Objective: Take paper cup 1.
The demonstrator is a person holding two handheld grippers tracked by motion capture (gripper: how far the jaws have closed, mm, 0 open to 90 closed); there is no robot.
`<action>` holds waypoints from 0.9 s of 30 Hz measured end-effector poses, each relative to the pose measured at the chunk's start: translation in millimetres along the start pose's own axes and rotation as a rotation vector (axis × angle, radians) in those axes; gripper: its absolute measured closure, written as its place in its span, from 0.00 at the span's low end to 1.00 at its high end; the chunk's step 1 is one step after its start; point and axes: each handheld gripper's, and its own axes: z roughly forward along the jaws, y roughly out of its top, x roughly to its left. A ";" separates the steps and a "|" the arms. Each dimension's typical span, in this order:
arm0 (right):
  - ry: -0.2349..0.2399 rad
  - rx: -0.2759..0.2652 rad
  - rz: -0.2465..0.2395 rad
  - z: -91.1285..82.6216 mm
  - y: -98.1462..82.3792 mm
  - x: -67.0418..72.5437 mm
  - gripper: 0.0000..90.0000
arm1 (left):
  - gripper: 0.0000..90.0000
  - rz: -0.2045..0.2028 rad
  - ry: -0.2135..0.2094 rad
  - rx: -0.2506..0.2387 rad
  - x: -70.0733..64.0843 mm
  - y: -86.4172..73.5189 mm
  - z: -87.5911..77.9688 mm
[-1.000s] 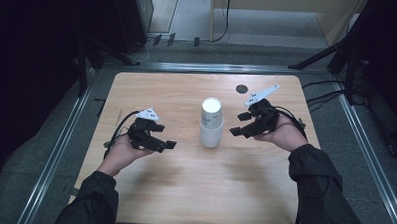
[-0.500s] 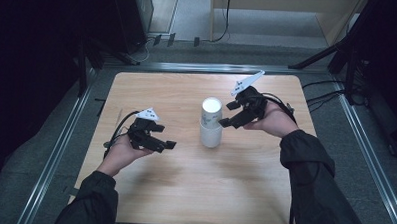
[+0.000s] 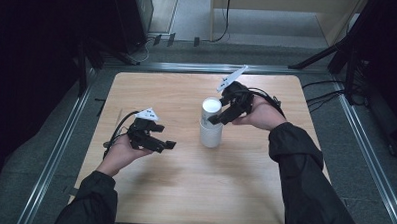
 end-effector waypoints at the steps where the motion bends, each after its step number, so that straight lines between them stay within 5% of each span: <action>1: -0.003 0.002 -0.005 0.7 2.5 0.4 0.29 | 0.17 0.001 0.001 0.000 0.0 -0.1 0.0; 13: -0.022 0.033 0.005 -1.6 15.4 1.5 0.36 | 0.17 -0.002 0.005 -0.005 0.8 -0.9 -2.1; 27: -0.018 0.013 0.005 -31.5 34.9 6.2 0.37 | 0.17 -0.009 0.008 -0.010 0.8 -0.4 -2.4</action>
